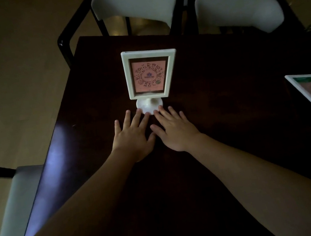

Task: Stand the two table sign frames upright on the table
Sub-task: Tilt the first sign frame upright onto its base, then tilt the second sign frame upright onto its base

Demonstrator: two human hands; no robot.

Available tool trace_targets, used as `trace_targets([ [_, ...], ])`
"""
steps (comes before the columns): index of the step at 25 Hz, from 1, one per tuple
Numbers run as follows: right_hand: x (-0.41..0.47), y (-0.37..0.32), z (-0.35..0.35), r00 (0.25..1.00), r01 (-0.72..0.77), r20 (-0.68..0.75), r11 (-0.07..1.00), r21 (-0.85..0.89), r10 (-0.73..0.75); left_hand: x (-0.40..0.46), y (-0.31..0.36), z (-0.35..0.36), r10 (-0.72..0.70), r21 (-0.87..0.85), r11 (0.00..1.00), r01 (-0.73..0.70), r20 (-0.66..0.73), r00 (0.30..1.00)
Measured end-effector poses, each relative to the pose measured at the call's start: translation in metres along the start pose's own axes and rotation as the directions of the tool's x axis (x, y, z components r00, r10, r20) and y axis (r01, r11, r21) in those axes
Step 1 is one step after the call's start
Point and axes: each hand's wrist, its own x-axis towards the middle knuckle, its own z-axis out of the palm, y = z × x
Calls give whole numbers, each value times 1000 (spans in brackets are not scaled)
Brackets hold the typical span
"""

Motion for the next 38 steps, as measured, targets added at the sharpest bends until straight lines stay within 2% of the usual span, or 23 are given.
trace_targets([
  [4,-20,-5,-9,999,-11,-53,1000,25,13,-17,-4,-15,-28,-54,998,25,-46,999],
  [9,-86,-14,-37,982,-78,-167,996,43,84,-59,-1,-57,-12,-115,993,-3,-130,991],
  [15,-211,-8,-102,911,-185,-368,982,38,186,-115,47,-125,113,-141,978,-156,-274,955],
  [19,-293,19,-142,862,-220,-456,974,54,220,-138,104,-163,187,-157,956,-249,-330,925],
  [23,-366,65,-171,789,-249,-568,967,52,234,-156,186,-178,270,-209,913,-350,-334,903],
  [26,-413,116,-185,757,-261,-606,963,64,245,-169,258,-173,277,-251,897,-364,-321,905],
  [29,-453,177,-198,745,-258,-614,961,94,261,-178,334,-156,229,-250,918,-309,-305,924],
  [33,-488,264,-212,770,-242,-573,959,146,281,-171,427,-124,99,-322,926,-195,-292,951],
  [38,-475,344,-229,774,-259,-514,926,274,369,-124,487,-91,-29,-413,906,-85,-262,965],
])
